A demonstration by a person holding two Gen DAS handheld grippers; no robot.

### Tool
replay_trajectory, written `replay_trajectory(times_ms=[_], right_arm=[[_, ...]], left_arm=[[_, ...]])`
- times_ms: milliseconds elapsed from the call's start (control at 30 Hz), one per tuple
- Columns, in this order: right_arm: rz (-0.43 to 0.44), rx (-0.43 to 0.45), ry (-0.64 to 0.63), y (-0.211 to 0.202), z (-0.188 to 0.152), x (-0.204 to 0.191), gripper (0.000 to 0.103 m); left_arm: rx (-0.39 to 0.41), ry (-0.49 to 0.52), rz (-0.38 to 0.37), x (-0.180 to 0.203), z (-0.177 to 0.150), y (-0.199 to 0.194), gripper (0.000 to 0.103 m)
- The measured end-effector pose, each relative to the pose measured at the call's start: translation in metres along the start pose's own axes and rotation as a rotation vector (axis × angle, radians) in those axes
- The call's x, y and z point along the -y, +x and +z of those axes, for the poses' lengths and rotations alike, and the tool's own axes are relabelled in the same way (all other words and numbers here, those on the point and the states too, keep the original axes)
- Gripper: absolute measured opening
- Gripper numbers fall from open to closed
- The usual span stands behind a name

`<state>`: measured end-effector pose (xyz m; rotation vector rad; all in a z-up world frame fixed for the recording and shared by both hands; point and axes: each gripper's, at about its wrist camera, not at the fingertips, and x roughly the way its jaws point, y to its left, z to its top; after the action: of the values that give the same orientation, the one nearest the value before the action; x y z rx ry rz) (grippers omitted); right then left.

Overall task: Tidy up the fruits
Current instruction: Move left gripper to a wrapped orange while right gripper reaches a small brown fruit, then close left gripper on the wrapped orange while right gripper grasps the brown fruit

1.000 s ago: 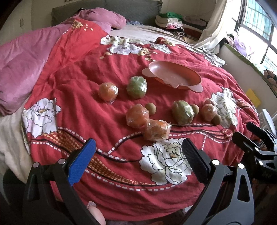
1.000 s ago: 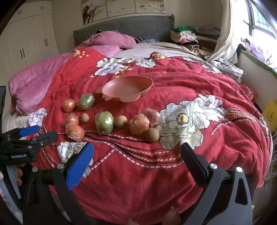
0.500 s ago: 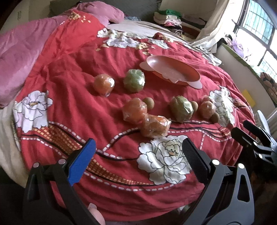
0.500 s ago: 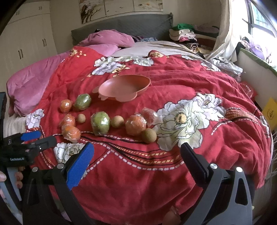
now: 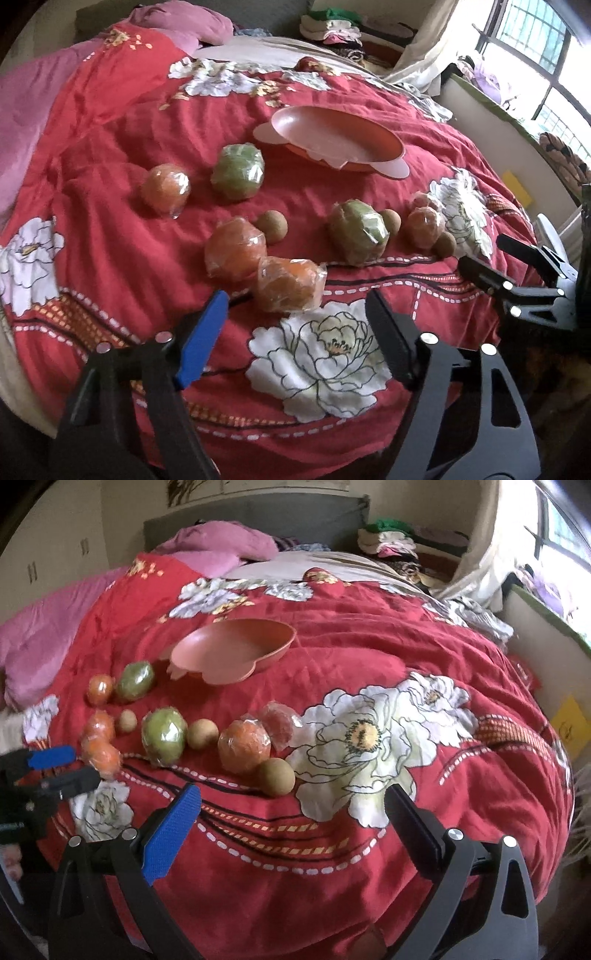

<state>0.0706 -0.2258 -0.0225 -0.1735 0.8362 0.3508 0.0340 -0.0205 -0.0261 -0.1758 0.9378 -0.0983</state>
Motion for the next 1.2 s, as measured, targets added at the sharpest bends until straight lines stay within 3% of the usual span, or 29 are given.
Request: replay_trajectory(times_ms=[67,167,233,300,533,833,1200], right_arm=[[0.012,-0.002,-0.012,0.002,0.0,-0.001,0.094],[0.03,-0.023,-0.024,0.009,0.0,0.0,0.071],[0.035,-0.037,-0.031,0.012,0.0,-0.001,0.068],[0.049,-0.039,-0.042,0.014,0.0,-0.003,0.056],[0.096,-0.061,-0.068,0.025,0.005,-0.006,0.036],[0.129,-0.063,-0.066,0.035,0.006,0.002,0.025],[0.191,-0.042,0.001,0.03,0.005,0.02,0.025]], left_arm=[[-0.011,-0.006,-0.002,-0.002,0.002,0.004,0.062],[-0.02,-0.013,-0.006,-0.003,0.004,0.009,0.057],[-0.027,-0.014,-0.011,-0.004,0.004,0.013,0.055],[-0.037,-0.016,-0.016,-0.004,0.004,0.016,0.05],[-0.04,-0.012,-0.012,-0.006,0.006,0.022,0.045],[-0.043,-0.008,-0.007,-0.006,0.009,0.026,0.043],[-0.049,0.005,0.002,-0.004,0.016,0.032,0.037]])
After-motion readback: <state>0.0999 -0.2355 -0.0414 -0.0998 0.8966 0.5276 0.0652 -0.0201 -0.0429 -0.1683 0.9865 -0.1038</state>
